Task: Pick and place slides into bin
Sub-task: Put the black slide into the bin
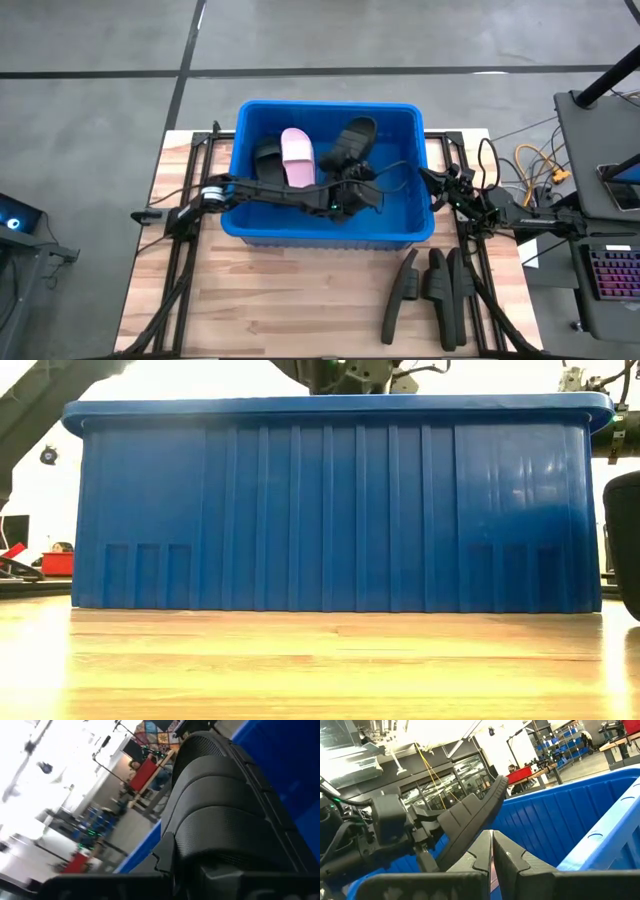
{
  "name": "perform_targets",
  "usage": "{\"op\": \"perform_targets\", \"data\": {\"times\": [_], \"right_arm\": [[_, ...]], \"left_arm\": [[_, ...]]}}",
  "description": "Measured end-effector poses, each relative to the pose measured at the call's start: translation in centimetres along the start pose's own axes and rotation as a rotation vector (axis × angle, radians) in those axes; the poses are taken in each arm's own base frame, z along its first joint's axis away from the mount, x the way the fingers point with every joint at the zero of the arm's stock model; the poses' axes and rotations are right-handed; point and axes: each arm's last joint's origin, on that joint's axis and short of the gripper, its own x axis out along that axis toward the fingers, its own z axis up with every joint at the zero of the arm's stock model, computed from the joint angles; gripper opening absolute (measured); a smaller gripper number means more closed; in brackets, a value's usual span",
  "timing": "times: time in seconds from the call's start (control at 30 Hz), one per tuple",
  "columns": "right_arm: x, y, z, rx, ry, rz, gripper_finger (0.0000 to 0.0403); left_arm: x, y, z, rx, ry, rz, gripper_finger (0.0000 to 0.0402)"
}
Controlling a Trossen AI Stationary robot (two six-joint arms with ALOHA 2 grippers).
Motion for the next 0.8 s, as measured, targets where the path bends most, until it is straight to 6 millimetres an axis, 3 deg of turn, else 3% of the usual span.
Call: {"op": "perform_targets", "data": {"times": [0.27, 0.43, 0.67, 0.8], "right_arm": [[0.0, 0.0, 0.0, -0.001, 0.001, -0.001, 0.0009], [0.0, 0.0, 0.0, -0.001, 0.001, -0.001, 0.0009], [0.0, 0.3, 0.4, 0.062, -0.031, 0.070, 0.0009], [0.0, 1.0, 1.9, 0.127, 0.003, 0.115, 0.0021]], "left_arm": [[1.0, 0.0, 0.0, -0.076, 0.001, -0.023, 0.0000], [0.8, -0.3, 0.0, -0.105, -0.031, -0.127, 0.0000], [-1.2, 0.8, 1.6, -0.148, -0.169, -0.485, 0.0000], [-2.1, 2.6, 2.3, -0.117, -0.225, -0.624, 0.0000]]}}
